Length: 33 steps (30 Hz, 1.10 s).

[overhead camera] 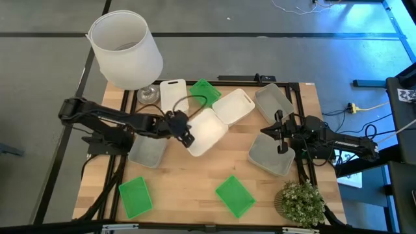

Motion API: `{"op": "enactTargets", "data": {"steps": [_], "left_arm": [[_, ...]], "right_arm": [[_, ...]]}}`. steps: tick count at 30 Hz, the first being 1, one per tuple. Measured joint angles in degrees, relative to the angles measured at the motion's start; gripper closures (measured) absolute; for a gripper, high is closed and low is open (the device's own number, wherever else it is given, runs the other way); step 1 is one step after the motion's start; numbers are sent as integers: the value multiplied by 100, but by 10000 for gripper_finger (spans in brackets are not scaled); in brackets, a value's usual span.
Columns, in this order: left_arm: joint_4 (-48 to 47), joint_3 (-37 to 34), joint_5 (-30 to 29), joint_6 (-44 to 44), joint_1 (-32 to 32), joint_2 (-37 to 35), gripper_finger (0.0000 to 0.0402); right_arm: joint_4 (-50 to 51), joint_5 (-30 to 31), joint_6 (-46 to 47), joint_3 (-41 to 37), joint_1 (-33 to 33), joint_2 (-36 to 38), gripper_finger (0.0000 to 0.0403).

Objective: Stack baskets by color
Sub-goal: Stack the bottom white bin on the left white bin

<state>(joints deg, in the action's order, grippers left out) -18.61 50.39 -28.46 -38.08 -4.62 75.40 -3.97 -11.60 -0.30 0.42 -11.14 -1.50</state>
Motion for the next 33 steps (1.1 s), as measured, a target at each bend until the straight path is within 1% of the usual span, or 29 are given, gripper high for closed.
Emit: {"op": "enactTargets", "data": {"steps": [3, 5, 8, 11, 13, 17, 22, 27, 33], "left_arm": [[-304, 0, -325, -373, 0, -290, 401], [-585, 0, -442, -536, 0, -452, 401], [-940, 2, -504, -796, 0, -555, 401], [-1321, 2, -571, -836, 0, -577, 401], [-1501, 2, -553, -872, 0, -584, 401], [-1799, 2, -593, -1209, 50, -582, 401], [-1985, 2, -1058, -1564, 165, -673, 401], [-2031, 2, -1761, -1681, 332, -718, 402], [-2044, 2, -2353, -1586, 795, -722, 401]], "right_arm": [[0, 0, 0, 1, 0, 2, 389], [7, 0, 2, 1, 0, 2, 389], [3, 0, 1, 0, 0, 0, 389], [3, 0, 0, 1, 0, 1, 389], [4, -1, 0, 1, 0, 1, 389], [3, 0, 1, 0, 0, 1, 389], [3, 0, 2, -1, 0, 0, 389], [2, 0, 2, -1, 0, 1, 389], [2, -2, 0, 0, 0, 1, 389]]}}
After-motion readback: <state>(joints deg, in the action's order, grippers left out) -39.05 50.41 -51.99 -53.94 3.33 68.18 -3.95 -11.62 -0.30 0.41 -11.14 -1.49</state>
